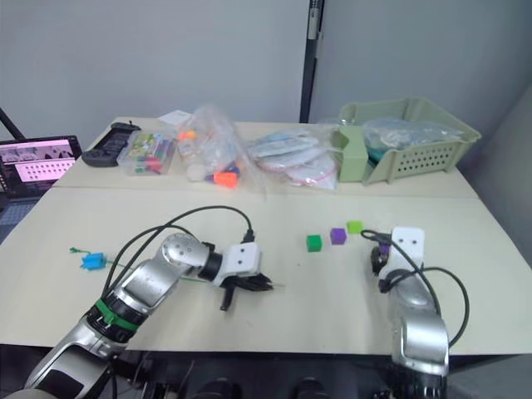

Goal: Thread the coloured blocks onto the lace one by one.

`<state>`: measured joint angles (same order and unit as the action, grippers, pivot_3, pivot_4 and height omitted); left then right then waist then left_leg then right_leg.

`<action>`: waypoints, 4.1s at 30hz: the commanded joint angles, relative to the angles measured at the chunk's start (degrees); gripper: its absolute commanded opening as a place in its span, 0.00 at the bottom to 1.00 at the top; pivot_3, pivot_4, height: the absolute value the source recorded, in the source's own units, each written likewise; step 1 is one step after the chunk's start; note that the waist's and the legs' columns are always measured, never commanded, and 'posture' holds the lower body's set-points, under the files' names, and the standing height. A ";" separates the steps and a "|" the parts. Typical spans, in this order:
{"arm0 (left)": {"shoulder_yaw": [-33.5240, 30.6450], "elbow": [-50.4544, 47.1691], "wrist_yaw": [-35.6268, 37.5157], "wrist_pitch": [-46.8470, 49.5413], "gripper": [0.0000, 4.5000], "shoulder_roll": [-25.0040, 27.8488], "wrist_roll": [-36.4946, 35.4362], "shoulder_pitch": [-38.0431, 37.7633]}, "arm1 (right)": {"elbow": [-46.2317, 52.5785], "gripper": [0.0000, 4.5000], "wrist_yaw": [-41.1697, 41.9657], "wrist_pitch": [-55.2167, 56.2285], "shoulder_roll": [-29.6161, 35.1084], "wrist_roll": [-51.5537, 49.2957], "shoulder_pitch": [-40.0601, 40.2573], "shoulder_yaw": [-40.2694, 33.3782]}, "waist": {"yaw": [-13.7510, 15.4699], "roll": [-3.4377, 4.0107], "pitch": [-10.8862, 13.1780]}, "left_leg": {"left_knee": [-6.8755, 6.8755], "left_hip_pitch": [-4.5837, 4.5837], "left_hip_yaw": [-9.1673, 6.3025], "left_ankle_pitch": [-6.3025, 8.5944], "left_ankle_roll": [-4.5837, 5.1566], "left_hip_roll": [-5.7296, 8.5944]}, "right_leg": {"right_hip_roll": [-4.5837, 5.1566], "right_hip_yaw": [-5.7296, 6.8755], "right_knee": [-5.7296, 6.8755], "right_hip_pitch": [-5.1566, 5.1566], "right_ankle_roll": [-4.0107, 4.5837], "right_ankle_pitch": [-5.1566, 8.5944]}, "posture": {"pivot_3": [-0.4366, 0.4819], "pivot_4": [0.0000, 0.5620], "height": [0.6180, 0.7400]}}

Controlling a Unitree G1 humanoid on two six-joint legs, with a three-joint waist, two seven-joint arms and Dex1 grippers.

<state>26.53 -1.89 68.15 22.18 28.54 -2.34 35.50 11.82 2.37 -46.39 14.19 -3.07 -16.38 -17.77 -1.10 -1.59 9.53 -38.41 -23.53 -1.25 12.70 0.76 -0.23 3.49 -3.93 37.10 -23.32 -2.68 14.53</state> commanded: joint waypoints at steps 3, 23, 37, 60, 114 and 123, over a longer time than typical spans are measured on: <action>-0.25 -2.29 -0.81 0.47 0.00 -0.29 -0.14 0.00 | -4.85 0.68 2.06 4.56 1.87 -2.27 -2.81 -1.47 | -0.01 0.02 -0.01 | 0.14 0.05 0.02 0.00 0.00 0.01 | -0.02 0.01 0.02 0.01 0.01 0.00 | 0.48 0.27 1.00; -1.66 -0.74 -1.39 -1.14 0.00 1.61 -0.35 -0.57 | 29.17 0.26 -2.26 -11.96 -5.74 -9.76 4.99 6.47 | -0.06 0.11 -0.03 | 0.22 0.01 -0.21 0.00 0.00 0.02 | 0.02 -0.03 0.03 -0.09 0.01 0.00 | 0.48 0.27 1.00; -2.48 -0.28 -0.36 -0.54 0.00 3.12 -0.81 0.97 | 28.78 0.26 -11.28 -13.98 -14.88 -4.18 17.65 30.57 | 0.05 0.13 -0.05 | 0.15 0.00 -0.18 -0.01 -0.01 -0.02 | 0.01 0.00 -0.08 -0.07 0.02 0.04 | 0.48 0.27 1.00; -3.05 -1.78 -0.83 1.33 0.00 3.96 -1.06 0.44 | 45.35 1.00 17.84 -21.88 5.55 -23.48 6.51 18.82 | -0.70 0.10 -0.06 | 0.18 0.10 -0.23 -0.01 -0.01 -0.10 | -0.08 0.09 -0.10 0.08 0.02 0.04 | 0.48 0.27 1.00; 2.37 -9.95 -4.18 12.07 0.00 4.75 0.51 0.67 | -3.73 0.31 64.51 15.41 24.78 -0.50 -14.11 42.33 | 0.20 0.08 0.06 | 0.31 0.24 -0.13 0.00 0.00 -0.03 | -0.03 0.03 -0.04 0.07 0.06 0.03 | 0.48 0.27 1.00; 3.26 -8.62 -4.72 11.13 0.00 3.77 1.01 1.13 | -2.61 0.31 64.05 13.83 24.40 -0.61 -13.91 42.51 | 0.21 0.08 0.06 | 0.31 0.23 -0.13 0.00 0.00 -0.03 | -0.03 0.03 -0.03 0.07 0.06 0.03 | 0.48 0.27 1.00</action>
<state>30.09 -10.21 63.75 34.75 32.74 -1.87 35.64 7.99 66.16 -31.98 38.85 -3.52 -30.82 23.98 -0.88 -1.51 9.59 -38.11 -23.30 -1.38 12.69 0.75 -0.26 3.46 -3.90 37.07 -23.25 -2.62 14.56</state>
